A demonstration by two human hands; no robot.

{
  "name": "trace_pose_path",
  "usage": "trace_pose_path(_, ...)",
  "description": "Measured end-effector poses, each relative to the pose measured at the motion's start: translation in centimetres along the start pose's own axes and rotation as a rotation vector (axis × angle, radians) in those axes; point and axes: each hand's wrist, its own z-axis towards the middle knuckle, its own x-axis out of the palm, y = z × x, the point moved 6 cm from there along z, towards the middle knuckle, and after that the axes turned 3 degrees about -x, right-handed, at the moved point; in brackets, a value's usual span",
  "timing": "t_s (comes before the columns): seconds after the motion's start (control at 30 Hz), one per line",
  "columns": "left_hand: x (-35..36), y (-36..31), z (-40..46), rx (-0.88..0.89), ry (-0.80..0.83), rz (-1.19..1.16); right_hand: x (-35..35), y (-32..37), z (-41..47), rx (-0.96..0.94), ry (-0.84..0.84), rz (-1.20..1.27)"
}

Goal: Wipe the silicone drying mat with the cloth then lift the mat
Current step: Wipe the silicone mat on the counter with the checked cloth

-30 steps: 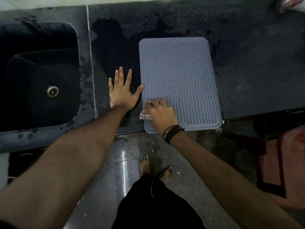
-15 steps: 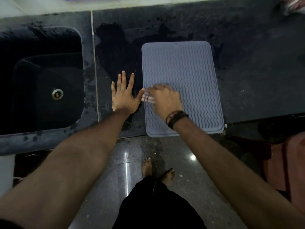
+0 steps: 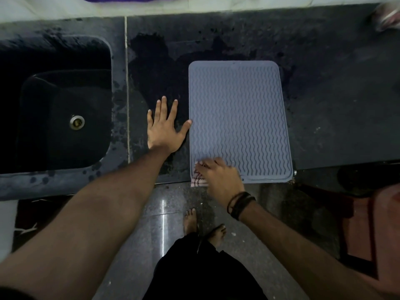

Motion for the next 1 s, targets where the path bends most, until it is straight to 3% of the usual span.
trace_pose_path(0.2,-0.2,0.0,0.0,0.009,-0.017,-0.007,-5.3,-3.4,7.8,0.066,-0.143,0.008)
trace_pose_path(0.3,-0.1,0.0,0.0,0.02,-0.024,0.021,-4.8,-4.5,11.6,0.078,-0.048,-0.038)
trace_pose_path(0.47,0.0,0.1,0.1,-0.001,-0.02,0.0,-2.8,-2.7,8.0,0.022,-0.011,-0.102)
trace_pose_path(0.7,-0.1,-0.1,0.1,-0.009,-0.012,-0.002,-1.1,-1.1,2.1,-0.036,0.038,0.016)
trace_pose_path(0.9,0.0,-0.1,0.0,-0.003,-0.034,-0.001,-7.1,-4.7,8.8,0.114,-0.174,0.014)
trace_pose_path(1.0,0.0,0.0,0.1,-0.019,-0.024,0.011,-7.0,-5.9,13.2,0.133,-0.108,-0.013)
